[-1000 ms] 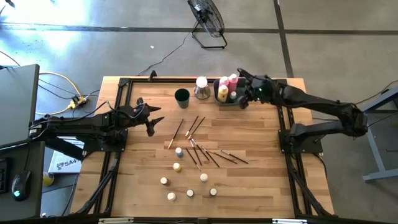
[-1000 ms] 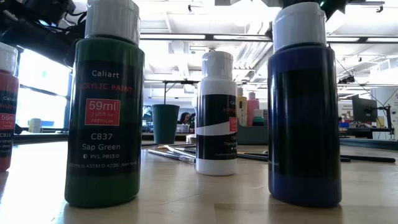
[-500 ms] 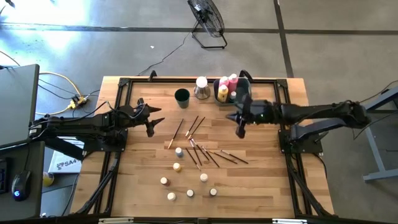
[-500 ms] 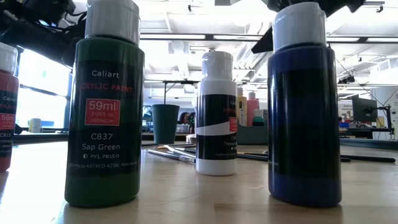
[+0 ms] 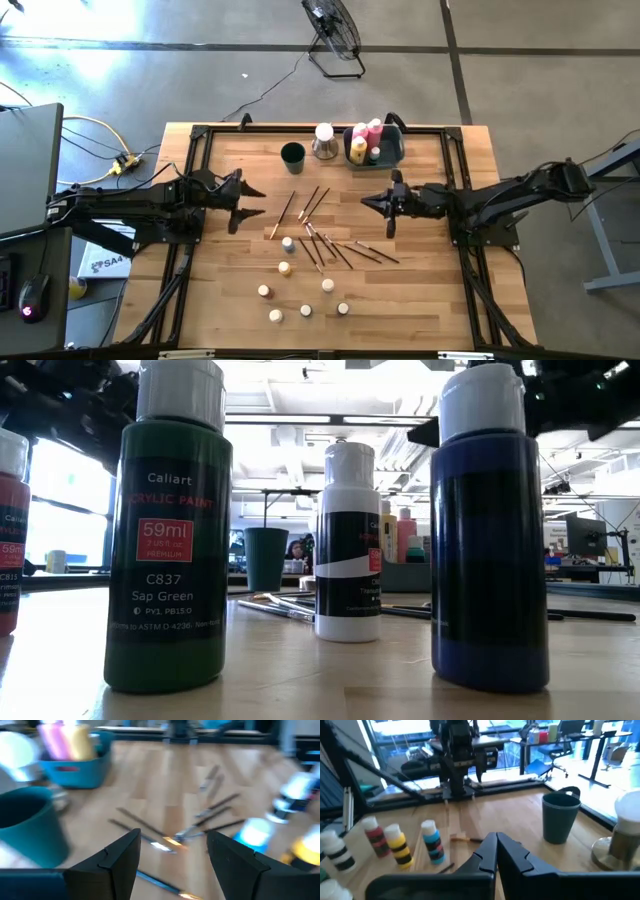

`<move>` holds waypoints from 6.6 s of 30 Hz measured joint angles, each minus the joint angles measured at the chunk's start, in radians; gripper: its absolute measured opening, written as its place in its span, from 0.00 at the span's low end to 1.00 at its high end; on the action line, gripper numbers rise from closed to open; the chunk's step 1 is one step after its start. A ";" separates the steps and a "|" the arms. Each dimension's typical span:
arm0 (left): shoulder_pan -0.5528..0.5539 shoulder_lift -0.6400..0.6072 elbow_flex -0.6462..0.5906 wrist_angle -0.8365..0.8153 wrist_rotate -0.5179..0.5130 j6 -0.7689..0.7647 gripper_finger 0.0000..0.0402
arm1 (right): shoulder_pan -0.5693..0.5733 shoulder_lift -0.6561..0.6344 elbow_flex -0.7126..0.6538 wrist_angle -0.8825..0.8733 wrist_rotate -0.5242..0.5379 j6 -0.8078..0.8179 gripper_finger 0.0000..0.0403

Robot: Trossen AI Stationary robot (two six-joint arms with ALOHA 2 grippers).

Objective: Pick & Place Paint Supplies
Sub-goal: Put the small light blue paint bottle into the blue bin

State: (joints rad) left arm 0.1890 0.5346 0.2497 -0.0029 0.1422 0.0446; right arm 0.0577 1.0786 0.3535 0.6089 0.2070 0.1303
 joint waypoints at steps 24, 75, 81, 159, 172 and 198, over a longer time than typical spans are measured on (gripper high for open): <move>-0.118 0.201 0.000 0.133 0.143 0.045 0.56 | 0.010 0.000 -0.030 -0.019 -0.001 0.031 0.01; -0.190 0.596 0.000 0.536 0.164 0.077 0.56 | 0.010 0.000 -0.029 -0.023 0.000 0.031 0.01; -0.190 0.596 0.000 0.537 0.164 0.054 0.56 | 0.010 0.000 -0.029 -0.023 0.000 0.031 0.01; -0.282 0.781 0.085 0.603 0.090 0.029 0.56 | 0.010 0.000 -0.029 -0.029 0.000 0.034 0.01; -0.281 0.780 0.085 0.603 0.084 0.028 0.56 | 0.010 0.000 -0.029 -0.030 -0.001 0.034 0.01; -0.281 0.780 0.085 0.603 0.092 0.002 0.56 | 0.010 0.000 -0.029 -0.030 -0.001 0.034 0.01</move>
State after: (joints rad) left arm -0.0921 1.3148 0.3347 0.5999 0.2344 0.0463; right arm 0.0676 1.0790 0.3244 0.5785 0.2063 0.1642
